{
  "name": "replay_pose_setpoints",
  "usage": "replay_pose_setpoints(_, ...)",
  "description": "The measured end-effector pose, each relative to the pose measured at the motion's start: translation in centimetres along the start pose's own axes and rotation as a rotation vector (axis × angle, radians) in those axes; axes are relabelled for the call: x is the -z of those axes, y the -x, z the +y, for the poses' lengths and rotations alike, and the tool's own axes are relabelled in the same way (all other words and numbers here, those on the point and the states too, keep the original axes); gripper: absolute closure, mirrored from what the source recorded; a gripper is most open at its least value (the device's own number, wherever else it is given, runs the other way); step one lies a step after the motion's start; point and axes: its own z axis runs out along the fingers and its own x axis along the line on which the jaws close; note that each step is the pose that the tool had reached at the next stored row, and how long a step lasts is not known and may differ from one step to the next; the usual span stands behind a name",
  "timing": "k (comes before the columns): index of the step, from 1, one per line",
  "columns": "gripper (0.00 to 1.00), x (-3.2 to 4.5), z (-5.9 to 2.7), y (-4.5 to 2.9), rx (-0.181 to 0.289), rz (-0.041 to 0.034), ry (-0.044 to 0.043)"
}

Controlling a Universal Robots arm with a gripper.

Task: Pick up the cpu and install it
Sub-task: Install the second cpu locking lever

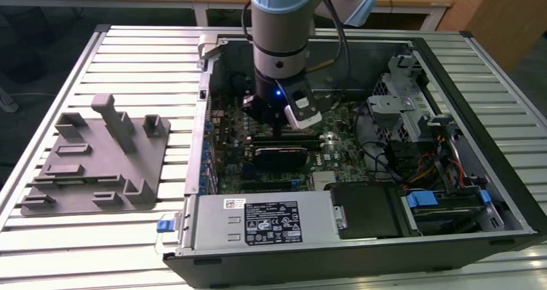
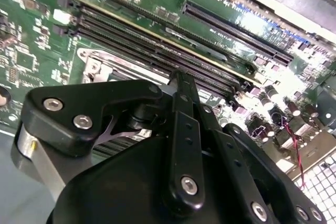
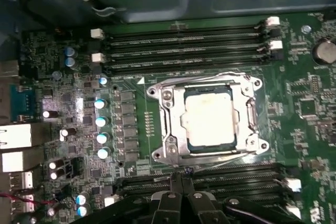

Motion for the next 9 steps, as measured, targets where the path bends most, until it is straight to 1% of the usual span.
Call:
replay_pose_setpoints(6,0.89,-0.54,-0.08,-0.39,0.02,0.0053,0.037)
replay_pose_setpoints(9,0.89,-0.78,-0.13,-0.72,0.03,0.0073,0.0493)
